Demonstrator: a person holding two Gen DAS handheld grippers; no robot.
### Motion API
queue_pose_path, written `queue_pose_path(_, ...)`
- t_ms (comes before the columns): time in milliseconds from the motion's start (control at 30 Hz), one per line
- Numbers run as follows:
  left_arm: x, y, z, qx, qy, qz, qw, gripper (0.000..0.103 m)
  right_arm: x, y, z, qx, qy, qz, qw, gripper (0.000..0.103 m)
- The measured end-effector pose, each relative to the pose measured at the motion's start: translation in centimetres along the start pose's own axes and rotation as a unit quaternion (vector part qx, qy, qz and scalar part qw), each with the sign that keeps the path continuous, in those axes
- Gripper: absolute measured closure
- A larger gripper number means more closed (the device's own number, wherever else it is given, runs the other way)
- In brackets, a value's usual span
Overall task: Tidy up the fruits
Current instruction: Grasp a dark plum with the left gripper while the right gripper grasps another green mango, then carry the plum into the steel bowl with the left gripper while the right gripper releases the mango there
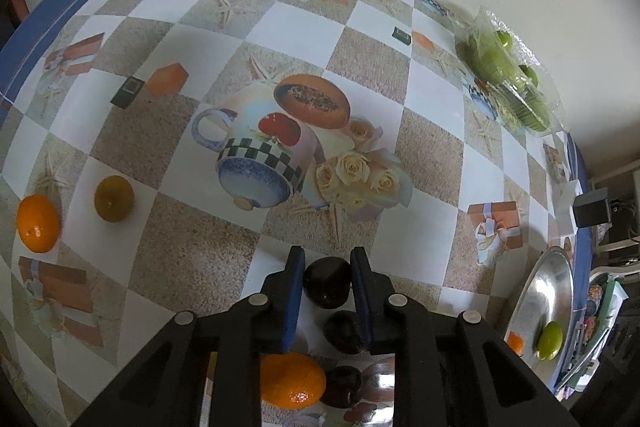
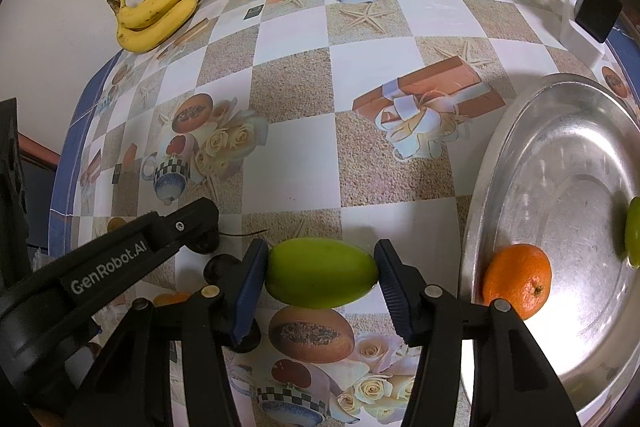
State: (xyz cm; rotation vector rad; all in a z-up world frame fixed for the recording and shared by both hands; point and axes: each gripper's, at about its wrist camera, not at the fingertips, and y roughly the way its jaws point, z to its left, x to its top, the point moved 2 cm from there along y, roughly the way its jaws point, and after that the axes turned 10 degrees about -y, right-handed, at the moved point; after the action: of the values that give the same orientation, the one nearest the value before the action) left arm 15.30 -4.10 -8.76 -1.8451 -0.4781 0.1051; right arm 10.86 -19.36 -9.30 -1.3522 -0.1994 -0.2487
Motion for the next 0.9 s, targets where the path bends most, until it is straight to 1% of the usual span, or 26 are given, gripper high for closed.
queue_pose_path(300,0.3,-2.5,-0.8,-0.009,0.008,-0.029,0.9995,0.078,0.0,-0.8,0.1,0.011,0.000,-0.007,1.000,0.047)
queue_pose_path(533,0.6,-5.5,-2.3,-0.020,0.024,-0.069,0.9971,0.078,0.7,-3.7,0.6,0.016,-0.007,-0.045,0.999,0.047)
queue_pose_path(700,0.6,-6.7,-3.1,-0.024,0.031,-0.084,0.9957,0.078,1.0,-5.3,0.7,0.002,-0.017,-0.062,0.998,0.047)
queue_pose_path(900,0.2,-7.1,-3.8,-0.030,0.034,-0.087,0.9952,0.078,1.0,-6.0,-0.8,0.000,-0.001,-0.067,0.998,0.047)
